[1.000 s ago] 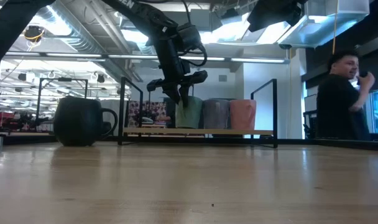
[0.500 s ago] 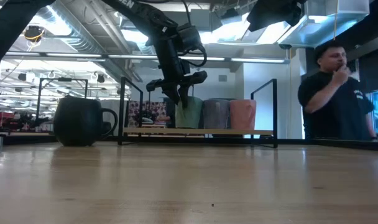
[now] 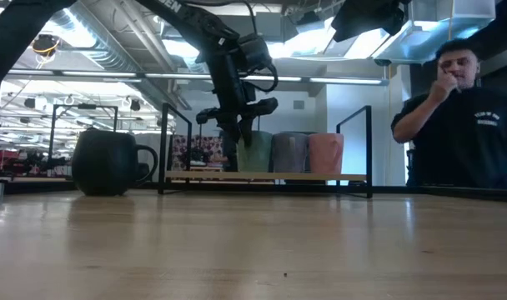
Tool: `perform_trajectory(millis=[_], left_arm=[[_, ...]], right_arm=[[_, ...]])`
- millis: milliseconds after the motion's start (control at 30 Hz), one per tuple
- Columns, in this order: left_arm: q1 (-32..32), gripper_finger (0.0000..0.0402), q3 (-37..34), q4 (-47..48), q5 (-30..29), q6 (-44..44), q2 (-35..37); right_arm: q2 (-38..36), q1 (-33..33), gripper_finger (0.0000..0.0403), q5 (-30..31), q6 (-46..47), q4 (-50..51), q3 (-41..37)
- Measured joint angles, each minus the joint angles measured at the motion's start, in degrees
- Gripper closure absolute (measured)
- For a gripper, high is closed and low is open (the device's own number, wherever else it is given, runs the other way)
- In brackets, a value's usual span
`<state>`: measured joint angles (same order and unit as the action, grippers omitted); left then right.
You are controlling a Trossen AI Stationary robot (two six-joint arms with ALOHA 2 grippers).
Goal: Place coffee mugs
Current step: Put the green mug on the shelf
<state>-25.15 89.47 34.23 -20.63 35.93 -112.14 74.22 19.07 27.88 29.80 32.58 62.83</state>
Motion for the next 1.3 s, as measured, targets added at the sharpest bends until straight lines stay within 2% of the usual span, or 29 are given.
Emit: perform_trajectory(millis=[500,733,967,1100,1300], left_arm=[[-0.08,0.0337,0.00,-0.12,2.33,1.06,0.00],[-0.89,0.0337,0.00,1.73,0.17,5.68,0.00],[-1.47,0.0336,0.03,4.90,0.12,4.39,0.00],[-1.48,0.0321,0.04,5.51,0.34,4.37,0.00],[-1.45,0.0271,0.04,5.87,0.05,3.97,0.00]], right_arm=[[0.00,0.00,0.0281,0.52,-0.06,0.04,0.00],[0.00,0.00,0.0281,1.03,-0.10,0.50,0.00],[0.00,0.00,0.0281,1.05,-0.68,0.50,0.00],[0.00,0.00,0.0281,1.07,-0.70,0.50,0.00],[0.00,0.00,0.0281,1.56,-0.74,0.50,0.00]])
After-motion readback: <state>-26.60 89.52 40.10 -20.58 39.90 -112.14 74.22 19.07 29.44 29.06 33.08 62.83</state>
